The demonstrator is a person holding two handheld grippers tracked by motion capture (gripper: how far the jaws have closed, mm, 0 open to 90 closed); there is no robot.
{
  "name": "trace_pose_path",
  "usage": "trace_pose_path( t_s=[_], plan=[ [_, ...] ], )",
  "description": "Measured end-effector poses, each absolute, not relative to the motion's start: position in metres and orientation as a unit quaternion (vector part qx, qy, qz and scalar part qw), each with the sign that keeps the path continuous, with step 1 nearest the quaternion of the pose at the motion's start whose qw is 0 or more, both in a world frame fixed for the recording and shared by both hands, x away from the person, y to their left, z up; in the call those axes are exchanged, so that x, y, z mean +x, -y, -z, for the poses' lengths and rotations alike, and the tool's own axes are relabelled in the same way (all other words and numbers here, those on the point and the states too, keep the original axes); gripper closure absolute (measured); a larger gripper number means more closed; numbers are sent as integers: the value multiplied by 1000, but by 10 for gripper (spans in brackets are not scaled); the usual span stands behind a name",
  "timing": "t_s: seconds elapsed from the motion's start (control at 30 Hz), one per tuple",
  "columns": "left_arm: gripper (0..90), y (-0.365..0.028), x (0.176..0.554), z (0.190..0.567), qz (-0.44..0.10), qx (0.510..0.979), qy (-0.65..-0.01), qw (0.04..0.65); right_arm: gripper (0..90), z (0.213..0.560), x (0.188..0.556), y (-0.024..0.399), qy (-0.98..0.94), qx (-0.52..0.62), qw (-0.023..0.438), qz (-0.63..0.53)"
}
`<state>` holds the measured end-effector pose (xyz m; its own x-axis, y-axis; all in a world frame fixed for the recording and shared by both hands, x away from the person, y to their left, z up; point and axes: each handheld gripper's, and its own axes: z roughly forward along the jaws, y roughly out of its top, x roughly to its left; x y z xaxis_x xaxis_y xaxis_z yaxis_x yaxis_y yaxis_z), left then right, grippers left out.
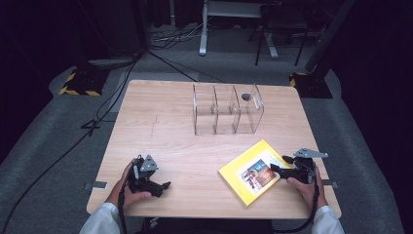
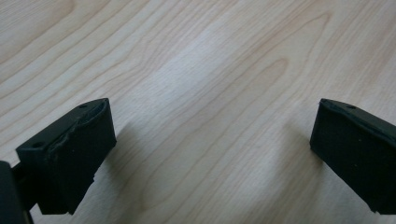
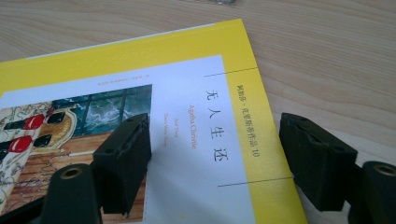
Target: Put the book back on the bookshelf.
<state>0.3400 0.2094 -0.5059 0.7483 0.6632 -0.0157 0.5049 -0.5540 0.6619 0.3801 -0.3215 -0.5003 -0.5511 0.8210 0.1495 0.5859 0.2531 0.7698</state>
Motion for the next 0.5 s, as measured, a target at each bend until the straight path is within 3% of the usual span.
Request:
trace_pose_path(
  t_s=[0.5],
  plan=[
    [6, -135, 327, 505, -98, 894, -274, 339, 237, 499, 397, 248, -810, 402, 113, -411]
  ],
)
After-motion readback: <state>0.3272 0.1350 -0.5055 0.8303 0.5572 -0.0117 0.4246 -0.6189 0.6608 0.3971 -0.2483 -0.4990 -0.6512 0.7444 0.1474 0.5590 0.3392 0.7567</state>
